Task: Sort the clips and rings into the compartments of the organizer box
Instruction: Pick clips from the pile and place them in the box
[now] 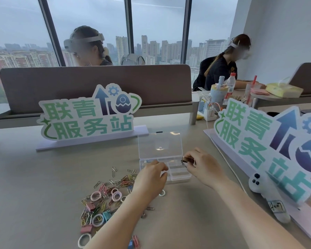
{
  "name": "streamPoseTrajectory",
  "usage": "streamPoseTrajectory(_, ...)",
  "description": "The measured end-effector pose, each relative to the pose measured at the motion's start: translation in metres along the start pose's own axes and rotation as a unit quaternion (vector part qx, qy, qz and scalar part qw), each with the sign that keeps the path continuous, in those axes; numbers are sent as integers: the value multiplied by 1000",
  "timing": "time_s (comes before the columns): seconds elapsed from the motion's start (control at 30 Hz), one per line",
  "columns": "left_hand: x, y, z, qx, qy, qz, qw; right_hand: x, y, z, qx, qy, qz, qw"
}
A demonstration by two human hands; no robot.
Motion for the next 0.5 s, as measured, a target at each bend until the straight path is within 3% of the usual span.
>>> streamPoseTrajectory(0.5, -7, -18, 10, 18, -13, -9, 1000, 12, -41, 1, 111, 37, -77, 990)
Point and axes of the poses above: each hand's wrist, its own z-axis towards the middle knuckle, its own y-axis out of the back of the hand, x = y × z, the point moved 9 cm from there along z, towards the middle knuckle, and after that the axes turned 3 degrees about -y, right-handed, at the moved point
